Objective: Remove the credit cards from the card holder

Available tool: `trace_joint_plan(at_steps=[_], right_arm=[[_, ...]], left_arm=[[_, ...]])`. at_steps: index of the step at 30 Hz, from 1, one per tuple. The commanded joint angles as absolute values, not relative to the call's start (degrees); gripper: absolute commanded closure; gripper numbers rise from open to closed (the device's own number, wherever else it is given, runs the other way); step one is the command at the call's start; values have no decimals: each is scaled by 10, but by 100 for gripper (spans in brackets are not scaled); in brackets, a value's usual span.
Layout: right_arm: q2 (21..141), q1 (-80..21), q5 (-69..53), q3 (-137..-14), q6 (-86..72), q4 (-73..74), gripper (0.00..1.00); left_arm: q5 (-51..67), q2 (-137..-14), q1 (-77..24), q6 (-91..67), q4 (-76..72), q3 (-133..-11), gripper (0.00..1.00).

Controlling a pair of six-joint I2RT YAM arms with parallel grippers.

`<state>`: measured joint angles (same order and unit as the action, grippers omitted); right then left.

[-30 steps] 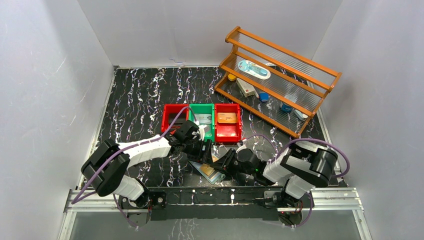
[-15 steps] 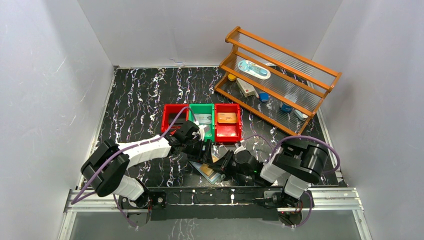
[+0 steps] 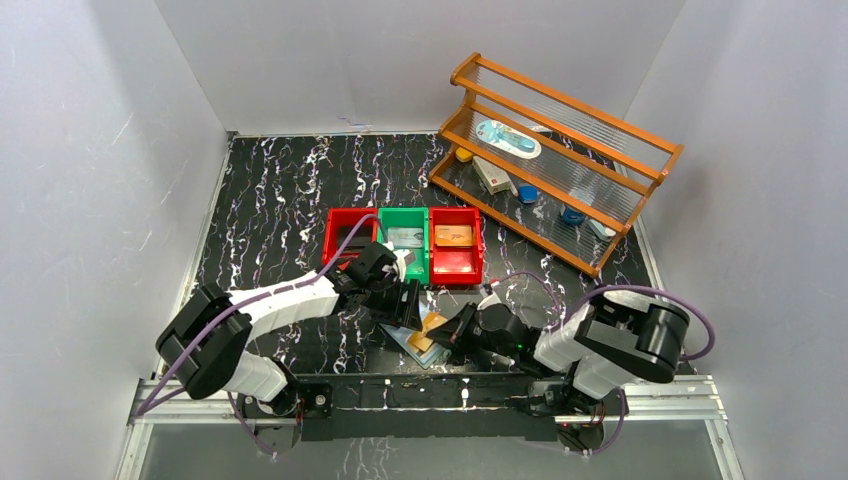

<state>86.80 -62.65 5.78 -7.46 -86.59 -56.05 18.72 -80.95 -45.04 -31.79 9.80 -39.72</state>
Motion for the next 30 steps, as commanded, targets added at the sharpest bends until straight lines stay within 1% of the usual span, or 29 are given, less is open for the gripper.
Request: trace_joint_plan(at_steps=[1,10,15,21,25,27,30], right_arm=[[825,-626,88,-73,-834,-467,93],[723,-626,108,-97,-794,-332,92],[677,-626,123,-89,-791,-300,92],[636,-626,134,-87,-774,-273,92],[614,-626,137,-87,-760,-265,92],[602,-626,141,-91,-750,-255,92],[581,-626,150,-104,-731,-228,92]], left_arm=[[156,-787,-451,-316,143,-388,36],[121,-715,-451,-315,173,-410,28],[77,-677,-451,-313,199,-420,22],[-9,-628,-451,-311,235,-427,14],[-87,-596,-451,-305,273,-442,8],[-132,-580,-450,-306,293,-450,3],[-181,-559,-450,-298,324,-463,2]])
